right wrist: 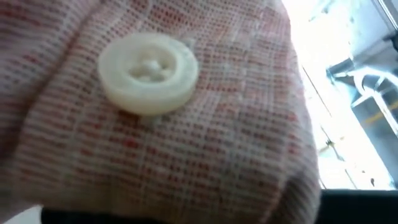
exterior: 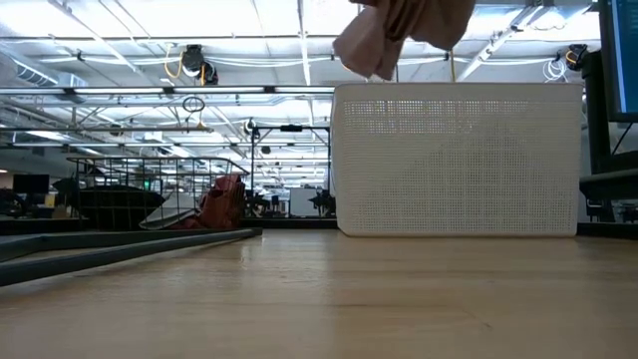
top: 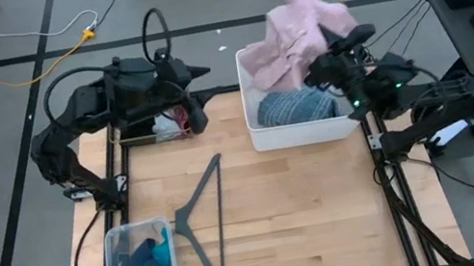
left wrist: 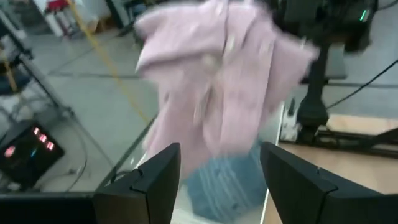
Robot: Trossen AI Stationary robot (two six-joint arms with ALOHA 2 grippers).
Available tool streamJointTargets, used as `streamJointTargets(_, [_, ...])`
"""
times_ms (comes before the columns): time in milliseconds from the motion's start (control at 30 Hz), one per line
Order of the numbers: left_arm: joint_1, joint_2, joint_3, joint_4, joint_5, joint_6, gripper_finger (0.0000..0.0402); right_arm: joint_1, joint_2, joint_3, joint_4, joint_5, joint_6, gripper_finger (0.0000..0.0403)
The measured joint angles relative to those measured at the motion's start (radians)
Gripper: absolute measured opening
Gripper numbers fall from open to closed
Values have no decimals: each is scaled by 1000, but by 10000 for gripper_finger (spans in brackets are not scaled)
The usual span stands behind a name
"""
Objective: Pick & Place Cloths
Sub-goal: Put the pink shirt into the white bin
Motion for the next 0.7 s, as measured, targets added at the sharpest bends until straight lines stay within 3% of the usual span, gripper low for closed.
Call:
streamJointTargets(267, [10,-12,-1,-178,-20,-126,225,-33,-42,0,-107,20,65,26])
streamJointTargets(533, [12,-11,-1,-248,-19,-179,225,-31,-71,0,-525,38,291,26])
streamJointTargets(600, [12,-11,-1,-253,-18,-179,225,-31,-96,0,-647,1,400,26])
streamJointTargets(700, [12,-11,-1,-260,-18,-180,225,-31,-137,0,-819,-137,572,26])
